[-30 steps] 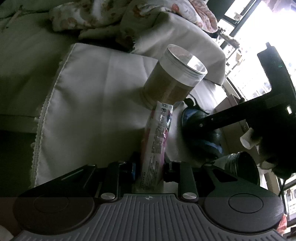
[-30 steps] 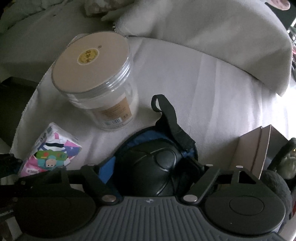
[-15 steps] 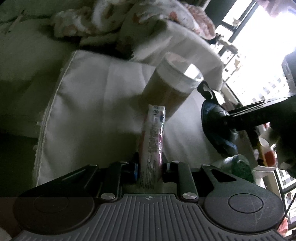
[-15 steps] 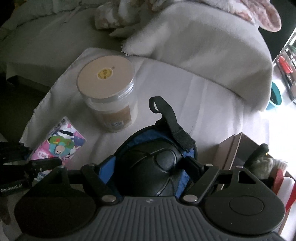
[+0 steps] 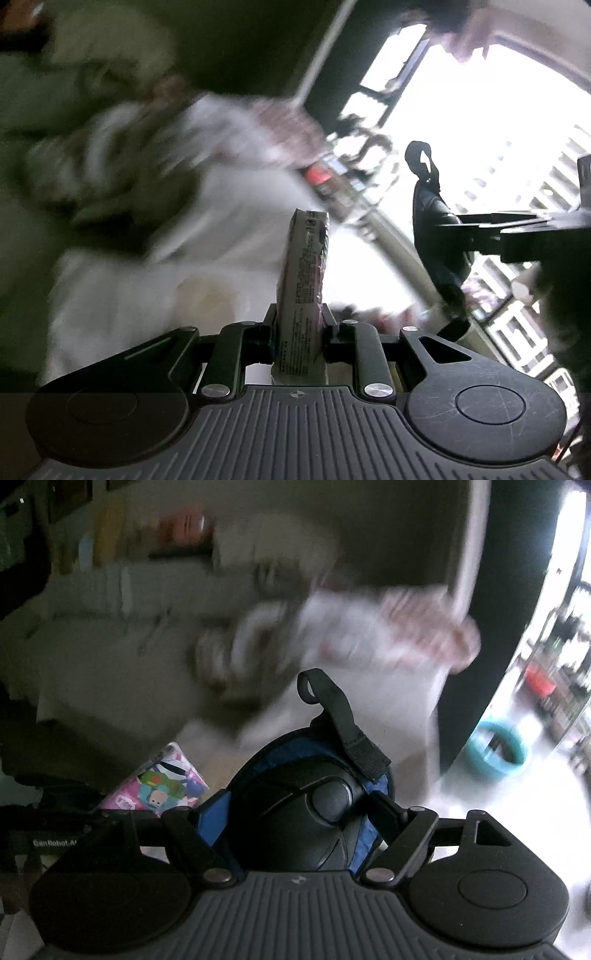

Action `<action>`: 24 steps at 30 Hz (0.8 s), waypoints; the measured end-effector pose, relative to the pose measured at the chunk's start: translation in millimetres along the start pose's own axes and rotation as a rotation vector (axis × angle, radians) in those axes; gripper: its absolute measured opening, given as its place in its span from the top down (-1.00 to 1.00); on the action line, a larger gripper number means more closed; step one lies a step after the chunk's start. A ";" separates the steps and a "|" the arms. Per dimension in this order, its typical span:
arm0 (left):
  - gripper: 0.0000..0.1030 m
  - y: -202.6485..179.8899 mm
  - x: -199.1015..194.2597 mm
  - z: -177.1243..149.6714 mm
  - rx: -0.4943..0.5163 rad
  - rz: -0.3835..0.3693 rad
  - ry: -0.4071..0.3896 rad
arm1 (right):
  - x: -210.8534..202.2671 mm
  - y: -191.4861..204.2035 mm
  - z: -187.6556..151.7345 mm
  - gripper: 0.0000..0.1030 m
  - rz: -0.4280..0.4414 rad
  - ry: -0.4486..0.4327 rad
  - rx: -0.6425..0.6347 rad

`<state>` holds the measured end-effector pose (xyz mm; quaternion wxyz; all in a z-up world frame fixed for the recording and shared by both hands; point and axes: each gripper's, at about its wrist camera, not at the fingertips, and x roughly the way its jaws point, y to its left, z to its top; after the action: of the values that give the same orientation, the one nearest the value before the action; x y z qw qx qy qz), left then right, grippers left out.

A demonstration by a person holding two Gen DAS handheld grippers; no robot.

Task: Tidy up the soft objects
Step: 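Place the black helmet in the box with the right tool while the left tool carries the tissue packet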

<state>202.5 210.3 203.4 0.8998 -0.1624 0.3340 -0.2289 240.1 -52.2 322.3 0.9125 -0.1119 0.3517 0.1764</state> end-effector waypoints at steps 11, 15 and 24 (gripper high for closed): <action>0.52 -137.5 116.6 42.0 -0.053 -0.394 0.192 | -98.3 -115.4 -29.5 -0.56 -0.203 -0.146 0.150; 0.51 -150.9 196.2 3.8 -0.129 -0.435 0.379 | -75.5 -151.4 -63.8 -0.56 -0.230 -0.057 0.236; 0.48 -140.6 232.3 -16.8 0.016 -0.179 0.392 | -10.5 -173.6 -119.0 -0.56 -0.123 0.085 0.339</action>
<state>304.6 -31.4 131.5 0.7951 -0.1368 0.4850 -0.3375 230.7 -252.3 256.8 0.9118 0.0147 0.4069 0.0536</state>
